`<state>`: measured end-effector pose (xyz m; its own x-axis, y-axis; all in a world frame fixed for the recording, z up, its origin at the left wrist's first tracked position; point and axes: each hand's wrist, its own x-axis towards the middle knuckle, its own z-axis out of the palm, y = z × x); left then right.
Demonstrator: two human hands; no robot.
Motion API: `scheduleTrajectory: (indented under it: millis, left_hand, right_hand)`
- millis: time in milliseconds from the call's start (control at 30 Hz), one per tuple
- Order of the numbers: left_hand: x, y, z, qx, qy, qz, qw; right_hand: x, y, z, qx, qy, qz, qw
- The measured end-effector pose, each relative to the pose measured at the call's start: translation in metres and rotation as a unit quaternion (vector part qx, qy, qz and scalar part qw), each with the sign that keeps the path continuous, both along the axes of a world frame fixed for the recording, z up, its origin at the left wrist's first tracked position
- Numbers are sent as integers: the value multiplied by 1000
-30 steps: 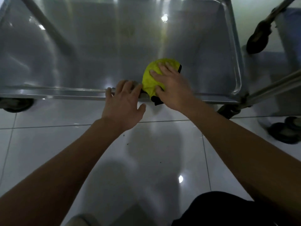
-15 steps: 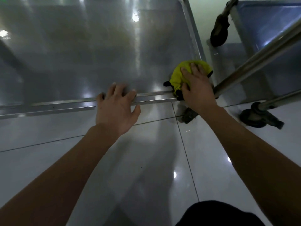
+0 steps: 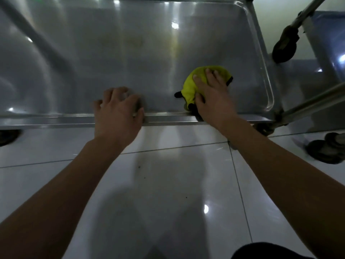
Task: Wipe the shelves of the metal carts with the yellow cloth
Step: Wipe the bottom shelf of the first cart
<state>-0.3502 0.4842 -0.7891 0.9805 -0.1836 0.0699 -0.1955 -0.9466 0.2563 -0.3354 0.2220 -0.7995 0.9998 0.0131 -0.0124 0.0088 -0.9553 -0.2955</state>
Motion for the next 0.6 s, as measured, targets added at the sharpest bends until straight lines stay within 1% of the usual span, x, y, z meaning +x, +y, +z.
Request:
scheduleTrajectory:
  millis: [133, 333, 400, 600]
  left_hand:
    - [-1, 36, -4, 0, -6, 38, 999]
    - [-4, 50, -11, -7, -17, 53, 998]
    - [-6, 50, -13, -4, -24, 51, 998]
    - [-4, 40, -12, -10, -39, 64, 997]
  right_hand:
    - [28, 57, 1, -7, -10, 56, 998]
    - [65, 150, -1, -4, -6, 144, 990]
    - [71, 160, -3, -2, -5, 153, 988]
    - [74, 149, -4, -9, -15, 162, 987]
